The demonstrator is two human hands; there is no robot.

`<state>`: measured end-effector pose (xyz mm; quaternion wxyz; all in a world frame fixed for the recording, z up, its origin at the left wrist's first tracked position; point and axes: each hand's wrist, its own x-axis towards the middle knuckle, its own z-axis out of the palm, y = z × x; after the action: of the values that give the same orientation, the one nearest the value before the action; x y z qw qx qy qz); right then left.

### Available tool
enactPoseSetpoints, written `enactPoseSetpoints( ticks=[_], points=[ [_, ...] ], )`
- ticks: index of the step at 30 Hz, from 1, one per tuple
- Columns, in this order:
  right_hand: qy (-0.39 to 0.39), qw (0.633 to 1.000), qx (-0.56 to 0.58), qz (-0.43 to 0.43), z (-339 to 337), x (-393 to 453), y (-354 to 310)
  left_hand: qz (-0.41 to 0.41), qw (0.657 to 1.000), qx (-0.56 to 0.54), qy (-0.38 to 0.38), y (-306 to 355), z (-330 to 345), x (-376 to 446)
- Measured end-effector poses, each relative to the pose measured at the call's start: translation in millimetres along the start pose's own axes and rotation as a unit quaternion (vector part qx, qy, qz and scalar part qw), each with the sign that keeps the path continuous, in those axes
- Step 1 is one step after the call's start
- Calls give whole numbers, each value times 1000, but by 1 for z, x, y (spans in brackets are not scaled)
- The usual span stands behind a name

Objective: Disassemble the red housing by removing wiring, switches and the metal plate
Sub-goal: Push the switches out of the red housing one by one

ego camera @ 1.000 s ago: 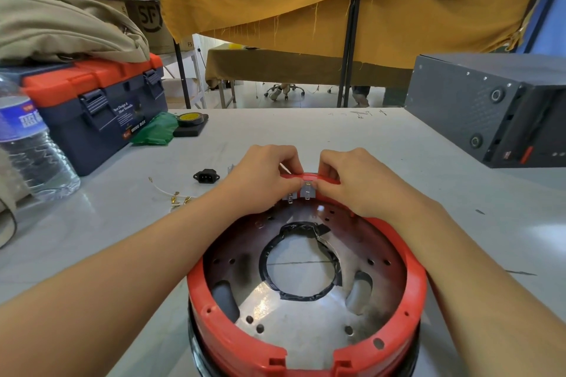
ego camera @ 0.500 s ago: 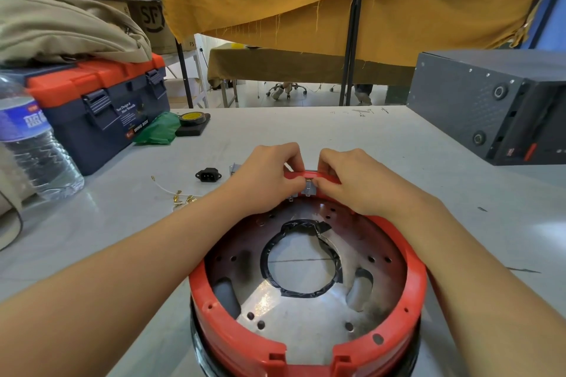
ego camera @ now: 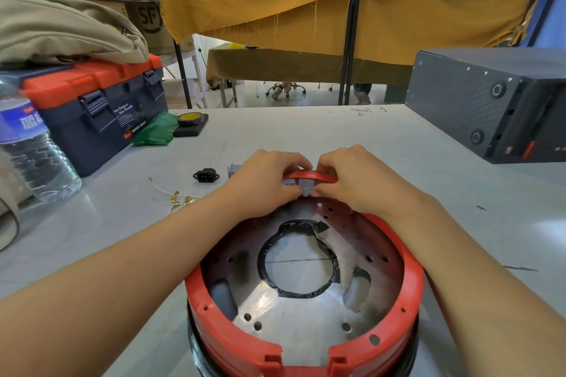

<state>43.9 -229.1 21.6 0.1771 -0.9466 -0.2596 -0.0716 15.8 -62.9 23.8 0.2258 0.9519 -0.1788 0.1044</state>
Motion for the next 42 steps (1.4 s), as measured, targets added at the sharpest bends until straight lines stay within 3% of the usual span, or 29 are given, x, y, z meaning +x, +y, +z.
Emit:
enactPoseSetpoints(
  ticks=[42],
  points=[
    [-24, 999, -11, -29, -2, 8, 3, 28, 998, 48, 24, 3, 5, 0]
  ],
)
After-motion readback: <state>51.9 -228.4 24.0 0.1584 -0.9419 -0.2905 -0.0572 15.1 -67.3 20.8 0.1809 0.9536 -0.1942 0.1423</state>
